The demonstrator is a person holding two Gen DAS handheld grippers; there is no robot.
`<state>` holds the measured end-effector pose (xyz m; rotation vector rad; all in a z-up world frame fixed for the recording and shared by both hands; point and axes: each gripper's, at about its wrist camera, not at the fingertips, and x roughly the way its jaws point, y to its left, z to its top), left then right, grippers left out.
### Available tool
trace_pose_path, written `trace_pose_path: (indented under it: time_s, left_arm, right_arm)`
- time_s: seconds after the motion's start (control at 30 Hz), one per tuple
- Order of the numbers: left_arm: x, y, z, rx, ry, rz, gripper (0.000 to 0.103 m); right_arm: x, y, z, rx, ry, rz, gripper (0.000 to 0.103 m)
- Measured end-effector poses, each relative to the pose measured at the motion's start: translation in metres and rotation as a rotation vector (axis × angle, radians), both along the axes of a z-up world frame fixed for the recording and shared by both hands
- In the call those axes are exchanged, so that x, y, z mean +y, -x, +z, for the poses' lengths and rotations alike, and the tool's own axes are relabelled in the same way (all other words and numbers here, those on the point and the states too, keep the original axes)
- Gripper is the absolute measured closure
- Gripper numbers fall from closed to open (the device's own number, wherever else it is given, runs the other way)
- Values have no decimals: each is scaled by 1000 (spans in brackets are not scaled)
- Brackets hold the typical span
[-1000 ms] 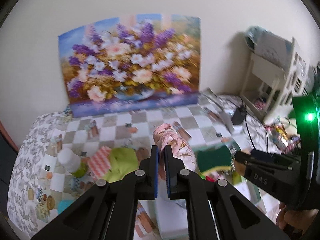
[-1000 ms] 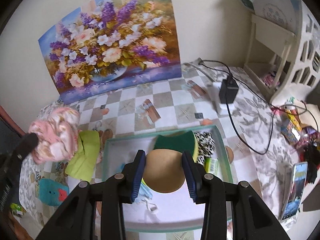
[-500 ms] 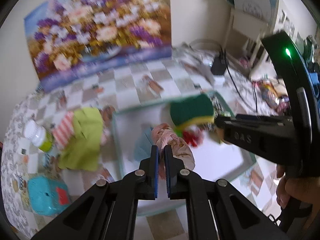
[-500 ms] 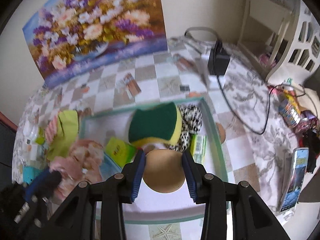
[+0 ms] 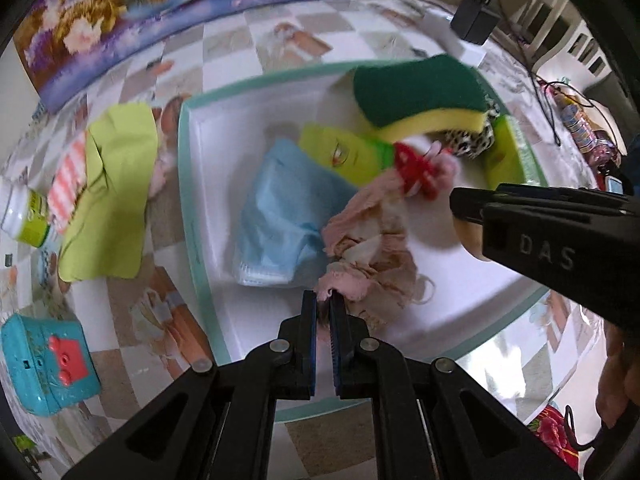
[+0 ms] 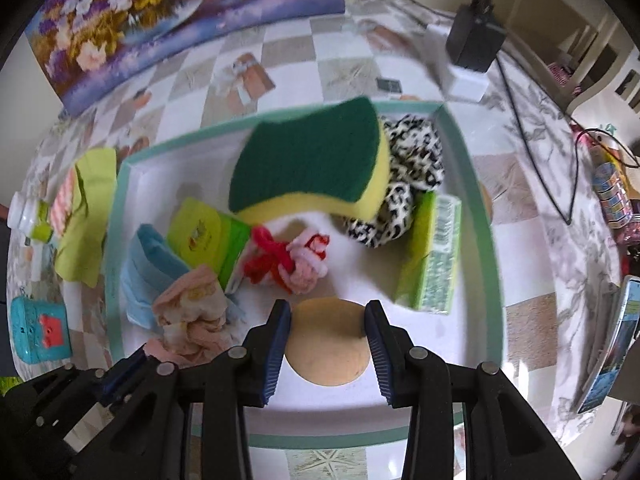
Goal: Organize soft objects
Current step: 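Carry the pink cloth and tan pad into the white tray and release both, then move both grippers back toward the remaining lime-green cloth pile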
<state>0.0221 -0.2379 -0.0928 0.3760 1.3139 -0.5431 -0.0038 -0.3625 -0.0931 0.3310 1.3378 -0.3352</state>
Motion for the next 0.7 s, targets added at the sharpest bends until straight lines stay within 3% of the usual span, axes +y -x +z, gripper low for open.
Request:
trace_pose_path:
  time_s: [0.37, 0.47, 0.53, 0.7]
  left_arm:
    - [-1, 0, -12, 32, -17, 14, 96]
    - [-1, -5, -10, 40, -12, 9, 86]
    - [-2, -3, -7, 36, -7, 2, 77]
    - [-1, 0, 12, 11, 36, -10, 76]
  right_arm:
    - [6, -4, -20, 66, -29, 14, 54]
    - [6, -5, -19, 67, -23, 16, 46]
    - [5, -4, -16, 66, -15, 17, 45]
    - [8, -8, 1, 27, 0, 19, 45]
